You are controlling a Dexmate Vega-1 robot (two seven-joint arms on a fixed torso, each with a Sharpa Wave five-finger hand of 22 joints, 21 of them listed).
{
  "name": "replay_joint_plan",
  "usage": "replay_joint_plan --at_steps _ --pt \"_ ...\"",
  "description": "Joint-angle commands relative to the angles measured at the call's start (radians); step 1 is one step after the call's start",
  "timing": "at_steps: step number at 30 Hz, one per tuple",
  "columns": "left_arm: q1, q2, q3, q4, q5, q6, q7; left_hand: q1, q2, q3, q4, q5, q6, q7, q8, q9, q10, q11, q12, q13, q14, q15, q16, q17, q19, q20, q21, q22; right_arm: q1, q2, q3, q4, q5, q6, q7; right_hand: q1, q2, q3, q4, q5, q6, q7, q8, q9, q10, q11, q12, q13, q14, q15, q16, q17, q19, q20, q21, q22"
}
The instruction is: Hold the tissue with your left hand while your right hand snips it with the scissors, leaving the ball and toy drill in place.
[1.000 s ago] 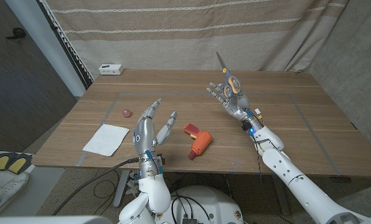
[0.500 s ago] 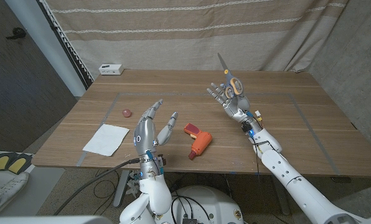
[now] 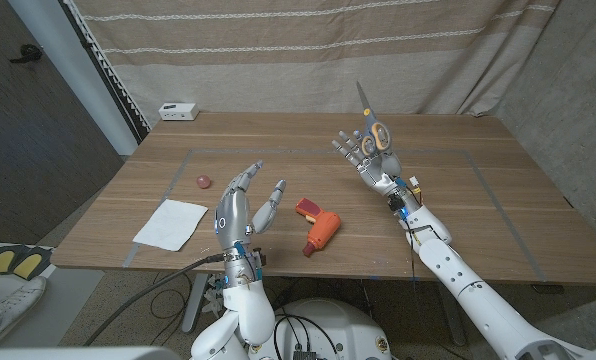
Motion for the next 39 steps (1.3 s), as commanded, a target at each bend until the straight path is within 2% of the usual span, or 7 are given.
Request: replay_joint_plan --at_steps 1,6,15,21,27,32,39 --pt "0.0 -0.001 -0.007 0.016 -0.008 -0.019 0.0 0.01 0.001 0.004 0.0 -0.002 0.022 0.0 0.01 -0.001 0.02 0.0 0.01 0.001 0.01 -0.169 0.002 0.002 0.01 -0.087 -0.003 0.002 0.015 -0.006 -0.009 0.007 -0.023 0.003 0.011 -0.009 0.004 -0.005 0.009 -0.001 -0.041 -0.017 -0.031 -0.024 -0.019 -0.003 -0.013 -0.004 -0.011 -0.114 -0.009 -0.004 -0.004 0.014 -0.007 0.002" --pt "-0.002 0.0 -0.007 0.014 -0.006 -0.018 0.0 0.01 0.001 0.005 0.0 -0.003 0.033 -0.001 0.012 -0.001 0.032 0.0 0.013 0.001 0.017 -0.169 0.004 0.002 0.011 -0.087 -0.003 0.002 0.019 -0.015 -0.012 0.004 -0.041 0.016 0.015 -0.009 0.005 -0.008 0.009 -0.004 -0.046 -0.03 -0.076 -0.067 -0.091 0.006 -0.053 -0.027 -0.039 -0.089 -0.028 -0.017 -0.011 0.018 -0.009 0.001" --pt "-0.01 0.004 0.004 0.013 -0.01 -0.015 0.0 0.011 0.002 0.006 0.0 -0.006 0.06 -0.001 0.016 -0.002 0.048 0.003 0.015 0.001 0.027 -0.17 0.005 0.002 0.012 -0.086 -0.003 0.002 0.014 -0.032 -0.008 -0.017 -0.052 0.033 0.006 -0.005 0.004 -0.009 0.008 -0.005 -0.018 -0.031 -0.095 -0.086 -0.147 0.021 -0.084 -0.047 -0.064 -0.061 -0.045 -0.029 -0.022 0.026 -0.011 0.001" --pt "-0.008 0.005 0.008 0.013 -0.011 -0.016 0.0 0.011 0.002 0.007 0.001 -0.008 0.074 -0.002 0.017 -0.002 0.064 0.002 0.018 0.001 0.038 -0.169 0.007 0.002 0.012 -0.086 -0.003 0.001 0.012 -0.034 -0.005 -0.016 -0.05 0.044 0.014 -0.007 0.003 -0.011 0.009 -0.005 0.008 -0.025 -0.097 -0.091 -0.139 0.018 -0.084 -0.056 -0.06 -0.053 -0.046 -0.034 -0.026 0.028 -0.012 0.001" --pt "-0.006 0.006 0.01 0.014 -0.01 -0.018 0.0 0.011 0.003 0.008 0.001 -0.009 0.085 0.0 0.018 -0.003 0.073 0.0 0.019 0.001 0.046 -0.169 0.008 0.003 0.013 -0.086 -0.003 0.001 0.008 -0.039 -0.003 -0.024 -0.059 0.062 0.011 -0.013 0.002 -0.015 0.012 -0.008 0.001 -0.026 -0.122 -0.097 -0.104 0.01 -0.078 -0.073 -0.053 -0.043 -0.049 -0.044 -0.029 0.029 -0.012 0.0" --pt "-0.006 0.009 0.013 0.013 -0.008 -0.016 0.0 0.01 0.003 0.008 0.002 -0.011 0.095 -0.001 0.019 -0.003 0.085 0.0 0.021 0.001 0.053 -0.169 0.009 0.003 0.014 -0.086 -0.003 0.001 0.001 -0.037 -0.002 -0.033 -0.054 0.068 0.002 -0.026 0.007 -0.018 0.021 -0.015 -0.05 -0.051 -0.178 -0.102 -0.119 -0.001 -0.094 -0.096 -0.068 -0.051 -0.06 -0.056 -0.041 0.033 -0.014 0.0" --pt "-0.001 0.01 0.013 0.01 -0.005 -0.014 0.0 0.01 0.003 0.009 0.002 -0.013 0.116 -0.003 0.022 -0.003 0.096 0.001 0.022 0.001 0.061 -0.17 0.009 0.003 0.016 -0.087 -0.002 0.001 0.006 -0.045 -0.007 -0.032 -0.079 0.097 0.013 -0.036 0.011 -0.018 0.026 -0.023 -0.142 -0.085 -0.286 -0.103 -0.143 -0.002 -0.116 -0.129 -0.106 -0.042 -0.076 -0.071 -0.061 0.046 -0.015 0.0"
